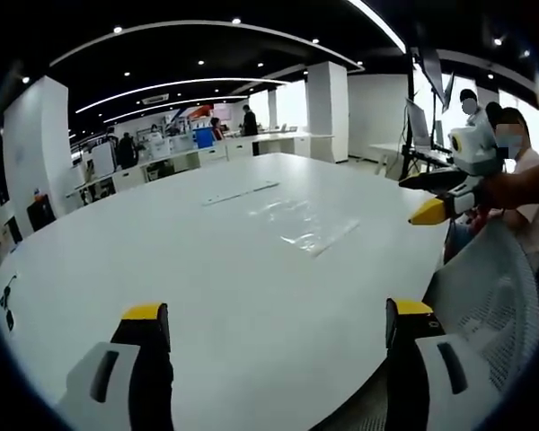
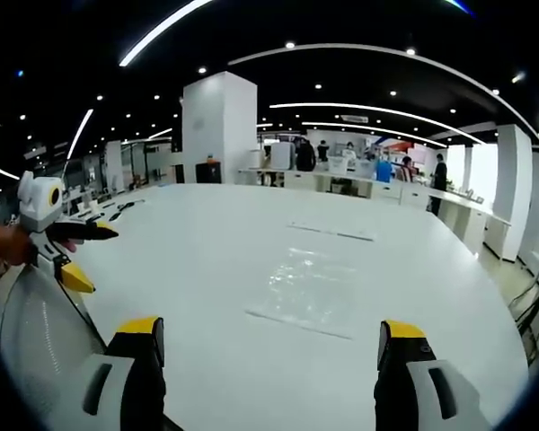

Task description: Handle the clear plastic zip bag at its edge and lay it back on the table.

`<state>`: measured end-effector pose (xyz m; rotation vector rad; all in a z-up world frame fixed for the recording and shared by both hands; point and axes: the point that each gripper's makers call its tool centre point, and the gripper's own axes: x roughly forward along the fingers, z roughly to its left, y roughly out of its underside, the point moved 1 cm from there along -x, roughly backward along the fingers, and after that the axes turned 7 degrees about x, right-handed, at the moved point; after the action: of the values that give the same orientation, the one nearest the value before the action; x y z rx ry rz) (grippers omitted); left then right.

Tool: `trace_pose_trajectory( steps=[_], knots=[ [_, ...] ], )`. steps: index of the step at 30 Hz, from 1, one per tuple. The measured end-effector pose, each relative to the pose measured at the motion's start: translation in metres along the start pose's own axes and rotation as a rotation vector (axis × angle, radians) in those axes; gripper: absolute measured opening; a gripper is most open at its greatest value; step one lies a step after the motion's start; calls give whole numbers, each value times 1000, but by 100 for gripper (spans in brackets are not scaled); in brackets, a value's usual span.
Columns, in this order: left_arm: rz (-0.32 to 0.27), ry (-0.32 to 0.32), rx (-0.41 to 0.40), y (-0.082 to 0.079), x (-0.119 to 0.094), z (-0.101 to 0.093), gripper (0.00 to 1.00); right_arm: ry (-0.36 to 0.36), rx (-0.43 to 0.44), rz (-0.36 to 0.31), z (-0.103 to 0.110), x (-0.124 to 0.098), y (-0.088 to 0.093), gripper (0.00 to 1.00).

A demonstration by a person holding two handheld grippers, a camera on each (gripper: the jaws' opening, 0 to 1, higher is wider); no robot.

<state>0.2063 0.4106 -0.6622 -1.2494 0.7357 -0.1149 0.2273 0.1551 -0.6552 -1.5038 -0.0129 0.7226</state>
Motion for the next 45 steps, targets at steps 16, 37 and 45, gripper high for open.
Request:
trace_pose_trajectory(
  steps=[16,37,45],
  knots=[
    [5,12,1,-2,1,-1,98,-1,-4,-4,2,3,-1,98],
    [9,19,0,0,0,-3,98,-17,-94,86,-14,14,11,85],
    [14,13,-3,1,-3,-3,97,-33,-130,117,-20,23,14,80]
  ],
)
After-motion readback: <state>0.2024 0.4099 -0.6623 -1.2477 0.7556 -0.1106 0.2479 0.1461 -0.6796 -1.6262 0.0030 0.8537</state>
